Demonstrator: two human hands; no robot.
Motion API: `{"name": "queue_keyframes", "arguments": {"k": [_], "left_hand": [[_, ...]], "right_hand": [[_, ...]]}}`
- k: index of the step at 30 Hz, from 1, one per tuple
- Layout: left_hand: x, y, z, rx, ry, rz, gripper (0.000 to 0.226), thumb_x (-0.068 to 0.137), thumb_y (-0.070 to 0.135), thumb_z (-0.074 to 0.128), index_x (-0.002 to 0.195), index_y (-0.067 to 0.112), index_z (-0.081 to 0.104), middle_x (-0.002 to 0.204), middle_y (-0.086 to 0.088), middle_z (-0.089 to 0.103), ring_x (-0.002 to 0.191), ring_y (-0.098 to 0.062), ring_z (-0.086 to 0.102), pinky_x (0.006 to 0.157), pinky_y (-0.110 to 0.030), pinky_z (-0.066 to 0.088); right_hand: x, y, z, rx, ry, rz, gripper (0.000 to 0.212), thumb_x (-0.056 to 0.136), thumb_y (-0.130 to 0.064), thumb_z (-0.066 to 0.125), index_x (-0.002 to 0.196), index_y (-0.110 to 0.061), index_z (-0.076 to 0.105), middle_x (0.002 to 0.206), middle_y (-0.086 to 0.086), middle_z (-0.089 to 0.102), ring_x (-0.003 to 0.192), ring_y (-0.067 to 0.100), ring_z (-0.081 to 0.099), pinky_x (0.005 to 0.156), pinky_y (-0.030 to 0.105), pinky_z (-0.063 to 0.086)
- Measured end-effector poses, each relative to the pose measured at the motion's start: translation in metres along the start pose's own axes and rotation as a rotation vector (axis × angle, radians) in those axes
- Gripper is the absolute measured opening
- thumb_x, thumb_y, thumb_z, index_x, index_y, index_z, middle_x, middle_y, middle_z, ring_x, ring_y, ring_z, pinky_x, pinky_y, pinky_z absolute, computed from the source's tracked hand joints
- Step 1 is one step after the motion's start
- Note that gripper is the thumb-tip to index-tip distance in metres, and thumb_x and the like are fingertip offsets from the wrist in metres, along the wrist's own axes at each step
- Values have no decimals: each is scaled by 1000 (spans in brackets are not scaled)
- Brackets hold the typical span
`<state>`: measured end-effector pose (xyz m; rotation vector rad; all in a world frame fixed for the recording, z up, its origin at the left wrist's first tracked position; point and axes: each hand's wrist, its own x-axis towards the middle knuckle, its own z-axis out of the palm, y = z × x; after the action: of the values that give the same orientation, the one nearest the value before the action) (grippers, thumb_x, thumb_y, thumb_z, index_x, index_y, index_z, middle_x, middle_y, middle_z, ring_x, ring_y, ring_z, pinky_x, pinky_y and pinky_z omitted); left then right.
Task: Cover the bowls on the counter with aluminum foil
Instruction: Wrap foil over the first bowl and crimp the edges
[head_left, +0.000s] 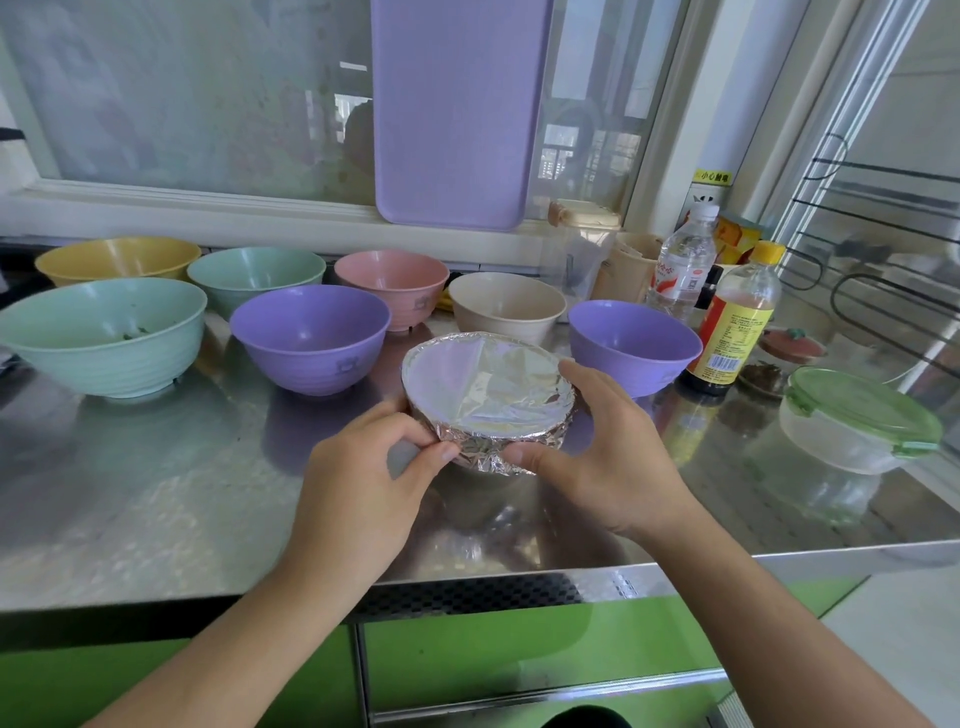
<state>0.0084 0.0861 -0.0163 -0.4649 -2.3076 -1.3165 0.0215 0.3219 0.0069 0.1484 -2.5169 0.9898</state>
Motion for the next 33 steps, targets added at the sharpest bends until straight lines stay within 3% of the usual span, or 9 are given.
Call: {"name": "queue_keyframes", "arguments": {"k": [3,7,11,14,20,24,28,31,33], "left_hand": [[0,-2,-1,6,30,-80,26,80,40,88,79,29,64,77,11,73,75,-12,70,75,-37,54],[1,-6,-1,-73,33,-151,50,73,38,93,100,31,52,97,19,75,95,1,72,89,-37,59],[4,-8,-6,-141,-25,-142,79,73,33,93,138,43,49,118,26,73,113,6,67,104,-29,52],[8,-7,-14,-114,-102,-61,70,79,23,90,127,60,57,113,43,66,111,13,65,103,-20,49],[16,-9,-21,-127,-191,-54,67,83,20,87,141,41,62,121,32,70,111,8,67,104,-20,50],[16,-9,-24,-83,-236,-48,71,86,32,84,147,51,52,126,31,68,115,10,64,108,-26,49],[10,3,-26,31,-307,-77,94,72,49,91,133,81,27,115,54,56,117,24,52,100,-14,41],[6,8,-19,43,-327,-112,105,63,51,96,139,61,23,119,54,43,110,35,40,90,4,30],[6,9,-14,19,-292,-144,123,61,51,97,154,45,17,133,47,39,116,29,38,90,5,27]], "right_hand": [[-1,0,2,-26,26,12,100,64,-56,95,150,-26,53,143,-17,56,132,-4,48,106,4,33],[-3,-1,0,-42,4,18,114,56,-70,88,154,-28,50,151,-15,54,141,3,47,118,28,40],[-4,-1,-6,-46,-9,-3,103,61,-45,99,151,-30,52,143,-19,58,135,3,53,108,9,36],[-6,-1,-7,-102,20,-15,103,60,-39,101,151,-25,54,144,-10,60,134,7,54,102,6,32],[-14,0,2,-189,78,-71,94,64,-40,99,144,-16,58,144,1,59,129,11,50,98,-7,20],[-20,-2,9,-236,90,-83,102,67,-45,97,152,-16,48,150,2,50,135,14,46,101,10,30],[-26,-5,21,-275,175,-98,103,69,-60,87,151,-15,44,147,3,47,135,25,52,102,37,52],[-29,-8,29,-313,232,-127,101,71,-65,79,148,-9,46,144,9,49,135,32,50,107,48,49],[-33,-12,31,-304,234,-134,101,72,-64,79,149,-8,46,142,10,49,134,33,50,109,48,47]]}}
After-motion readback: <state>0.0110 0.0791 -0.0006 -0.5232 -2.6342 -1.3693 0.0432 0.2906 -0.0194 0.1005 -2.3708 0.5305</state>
